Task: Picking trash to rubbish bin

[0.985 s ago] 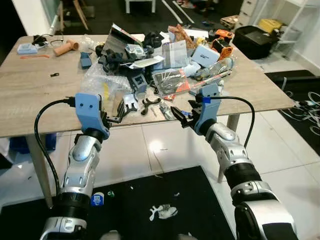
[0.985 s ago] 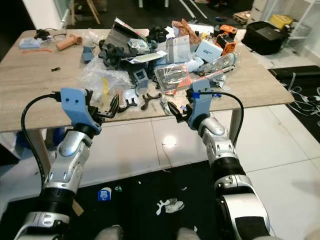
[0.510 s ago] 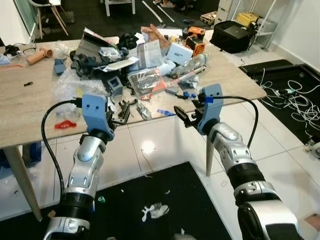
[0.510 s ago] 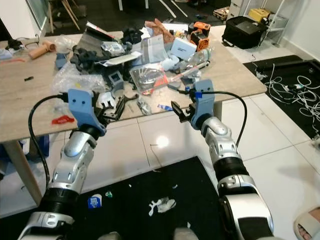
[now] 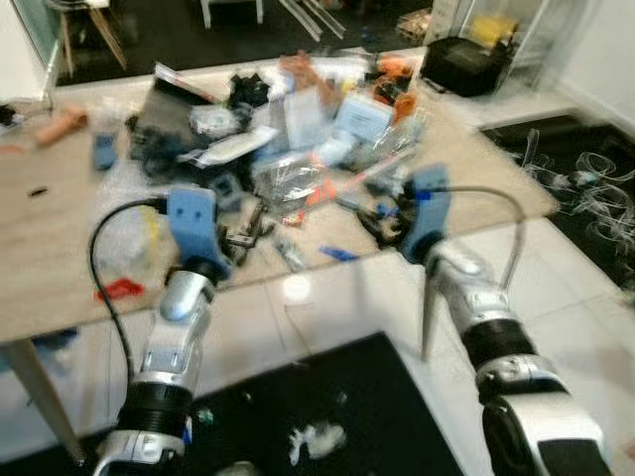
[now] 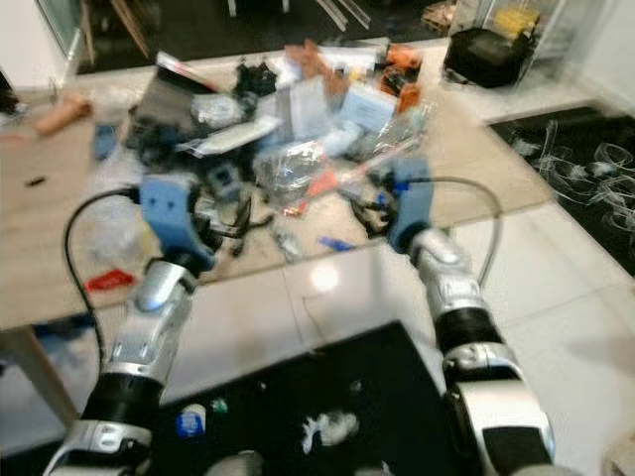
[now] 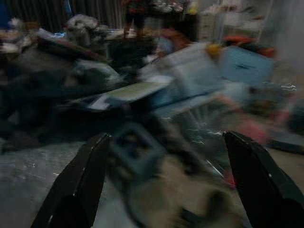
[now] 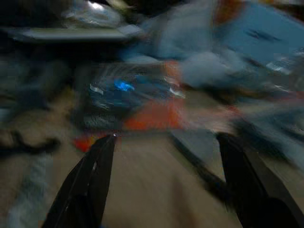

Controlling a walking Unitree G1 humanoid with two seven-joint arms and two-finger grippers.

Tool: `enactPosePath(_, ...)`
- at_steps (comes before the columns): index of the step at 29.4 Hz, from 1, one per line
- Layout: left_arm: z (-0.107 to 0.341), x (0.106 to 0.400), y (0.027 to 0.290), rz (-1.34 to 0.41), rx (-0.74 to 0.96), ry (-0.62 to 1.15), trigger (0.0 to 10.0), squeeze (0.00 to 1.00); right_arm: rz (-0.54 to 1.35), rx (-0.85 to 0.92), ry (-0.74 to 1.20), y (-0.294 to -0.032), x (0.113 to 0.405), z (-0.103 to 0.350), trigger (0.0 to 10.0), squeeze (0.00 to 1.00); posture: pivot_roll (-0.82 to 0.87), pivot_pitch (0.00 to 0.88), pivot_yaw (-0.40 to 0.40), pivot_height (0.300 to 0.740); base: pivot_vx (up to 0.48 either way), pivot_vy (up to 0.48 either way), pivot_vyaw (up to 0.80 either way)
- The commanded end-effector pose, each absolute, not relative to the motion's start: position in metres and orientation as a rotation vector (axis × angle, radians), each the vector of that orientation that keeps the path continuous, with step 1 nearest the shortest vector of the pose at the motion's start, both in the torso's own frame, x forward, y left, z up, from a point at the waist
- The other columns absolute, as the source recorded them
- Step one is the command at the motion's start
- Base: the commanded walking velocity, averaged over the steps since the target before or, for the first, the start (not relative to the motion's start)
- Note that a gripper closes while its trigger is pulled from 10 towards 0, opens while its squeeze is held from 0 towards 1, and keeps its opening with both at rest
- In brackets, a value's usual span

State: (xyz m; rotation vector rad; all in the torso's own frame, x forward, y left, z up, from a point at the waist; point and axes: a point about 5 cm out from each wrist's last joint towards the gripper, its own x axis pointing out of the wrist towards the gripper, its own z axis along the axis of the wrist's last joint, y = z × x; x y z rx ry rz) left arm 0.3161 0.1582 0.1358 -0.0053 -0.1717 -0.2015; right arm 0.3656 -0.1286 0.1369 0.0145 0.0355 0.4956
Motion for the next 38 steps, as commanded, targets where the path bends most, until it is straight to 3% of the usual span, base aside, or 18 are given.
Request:
enactPosePath(1, 0.135, 0.316, 0.152, -0.226, 0.004, -0.163, 10.0, 0.0, 0.475, -0.003, 0.042, -0.14, 0.364, 0.135, 10.0, 0.0, -0.05, 0.0, -0.022, 0.74, 0.48, 0.0, 0.0)
enactPosePath(7, 0.134, 0.317, 0.154, -0.215, -0.007, -0.156, 10.0, 0.0, 0.482, -0.006, 0.035, -0.14, 0.364, 0.135, 10.0, 0.0, -0.05, 0.0, -0.022, 0.74, 0.431, 0.0, 0.0)
enactPosePath(24, 0.135, 0.317, 0.154, -0.21, -0.006, -0.16, 10.0, 0.0, 0.554, -0.061, 0.025, -0.138, 0.362, 0.138, 10.0, 0.0, -0.05, 0.0, -0.022, 0.74, 0.0, 0.0, 0.0)
enactPosePath(33, 0.143, 0.319, 0.17, -0.143, 0.028, -0.174, 10.0, 0.0, 0.713, -0.04, 0.121, -0.142, 0.368, 0.145, 10.0, 0.0, -0.04, 0.0, -0.018, 0.74, 0.0, 0.0, 0.0)
enactPosePath(38, 0.151, 0.321, 0.178, -0.152, 0.074, -0.18, 10.0, 0.0, 0.703, -0.07, 0.203, -0.154, 0.373, 0.146, 10.0, 0.0, -0.04, 0.0, -0.012, 0.74, 0.0, 0.0, 0.0)
